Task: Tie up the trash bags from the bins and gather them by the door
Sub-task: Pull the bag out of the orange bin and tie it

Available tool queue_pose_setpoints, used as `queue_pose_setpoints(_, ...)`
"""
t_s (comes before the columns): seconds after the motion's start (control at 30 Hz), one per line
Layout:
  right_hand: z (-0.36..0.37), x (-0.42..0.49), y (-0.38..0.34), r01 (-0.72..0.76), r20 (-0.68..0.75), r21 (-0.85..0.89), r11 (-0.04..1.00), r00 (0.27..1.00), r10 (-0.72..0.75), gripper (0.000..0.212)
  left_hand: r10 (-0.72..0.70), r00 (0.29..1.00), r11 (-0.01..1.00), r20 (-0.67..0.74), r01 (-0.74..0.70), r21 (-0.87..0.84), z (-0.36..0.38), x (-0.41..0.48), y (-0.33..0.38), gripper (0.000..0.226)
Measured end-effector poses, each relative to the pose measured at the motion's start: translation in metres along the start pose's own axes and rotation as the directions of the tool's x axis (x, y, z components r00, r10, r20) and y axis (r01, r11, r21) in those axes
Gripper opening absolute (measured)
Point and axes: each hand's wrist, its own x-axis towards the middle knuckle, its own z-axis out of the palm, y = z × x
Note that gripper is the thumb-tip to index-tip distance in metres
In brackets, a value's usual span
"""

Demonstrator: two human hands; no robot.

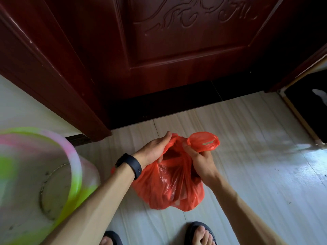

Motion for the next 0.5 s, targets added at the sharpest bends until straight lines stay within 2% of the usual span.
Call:
queue_pose_setpoints(0.07,0.005,-0.001,-0.003,-0.026,-0.015,0.007,1.000,1.000,0.027,0.018,0.045,0.997,0.988,-0.061,-0.053,-0.147,0.008,0.001,-0.009,0.060)
queue_pose_setpoints(0.17,0.015,-0.005,-0.002,-0.067,-0.043,0.020,0.998,0.997,0.067,0.025,0.020,0.997,0.912,-0.071,-0.048,-0.408,0.017,0.000,-0.019,0.060)
queue_pose_setpoints(0.27,0.019,-0.008,-0.003,-0.065,-0.024,0.062,0.996,0.997,0.067,0.023,0.003,0.988,0.865,-0.156,-0.081,-0.495,0.022,0.001,-0.023,0.050)
queue_pose_setpoints(0.37,0.021,-0.009,-0.005,-0.036,-0.075,0.025,0.999,0.996,0.038,0.027,0.012,0.978,0.727,-0.210,-0.153,-0.670,0.026,-0.004,-0.015,0.026)
queue_pose_setpoints(0.5,0.030,-0.016,-0.004,-0.019,-0.157,0.180,0.984,0.986,0.048,0.021,-0.094,0.969,0.593,-0.227,-0.129,-0.795,0.026,-0.005,-0.010,0.029)
